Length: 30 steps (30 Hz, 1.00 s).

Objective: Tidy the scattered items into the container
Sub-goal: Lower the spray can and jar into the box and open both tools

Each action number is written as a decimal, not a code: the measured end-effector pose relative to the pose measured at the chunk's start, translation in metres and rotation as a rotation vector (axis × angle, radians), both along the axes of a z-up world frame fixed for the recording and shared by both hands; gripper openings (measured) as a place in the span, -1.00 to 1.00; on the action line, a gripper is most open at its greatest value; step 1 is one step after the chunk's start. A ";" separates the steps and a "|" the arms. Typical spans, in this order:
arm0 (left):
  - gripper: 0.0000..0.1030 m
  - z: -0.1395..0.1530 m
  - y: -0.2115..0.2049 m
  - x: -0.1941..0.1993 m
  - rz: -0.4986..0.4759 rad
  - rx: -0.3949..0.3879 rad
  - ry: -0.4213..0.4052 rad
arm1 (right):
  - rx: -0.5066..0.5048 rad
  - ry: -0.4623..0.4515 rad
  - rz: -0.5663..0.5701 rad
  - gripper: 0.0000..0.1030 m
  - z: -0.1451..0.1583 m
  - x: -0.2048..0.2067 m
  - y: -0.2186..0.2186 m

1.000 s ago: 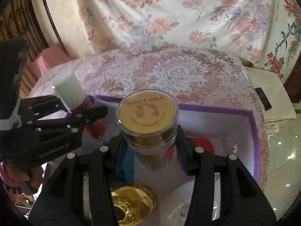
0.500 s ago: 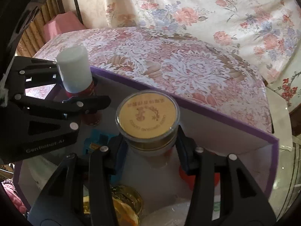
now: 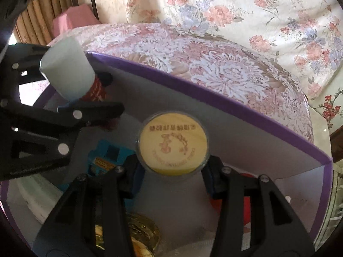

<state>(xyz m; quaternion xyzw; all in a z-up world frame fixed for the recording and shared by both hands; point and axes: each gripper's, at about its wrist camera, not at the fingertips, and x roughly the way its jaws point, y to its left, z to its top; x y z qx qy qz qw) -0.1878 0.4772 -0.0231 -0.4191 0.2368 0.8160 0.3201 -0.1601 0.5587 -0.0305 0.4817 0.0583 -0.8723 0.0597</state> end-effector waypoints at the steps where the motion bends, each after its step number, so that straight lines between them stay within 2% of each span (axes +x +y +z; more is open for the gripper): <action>1: -0.32 0.000 0.000 0.000 -0.004 0.001 0.000 | 0.000 -0.003 0.000 -0.05 0.000 0.000 0.001; 6: -0.28 0.000 0.004 0.005 -0.040 0.007 -0.058 | 0.001 -0.019 0.007 -0.05 0.001 0.003 0.002; 14: -0.21 -0.002 0.006 0.010 -0.013 -0.055 -0.027 | 0.014 -0.015 0.010 -0.04 0.001 0.008 0.001; 19: -0.21 0.005 -0.004 0.008 0.008 -0.026 -0.033 | 0.003 0.022 0.011 -0.02 0.011 0.011 0.001; 23: -0.17 0.010 -0.009 0.014 -0.022 -0.033 -0.040 | -0.010 0.053 -0.006 0.15 0.022 0.013 0.005; 30: -0.13 0.011 -0.016 0.026 -0.055 -0.045 -0.034 | 0.011 0.051 -0.001 0.16 0.033 0.018 0.000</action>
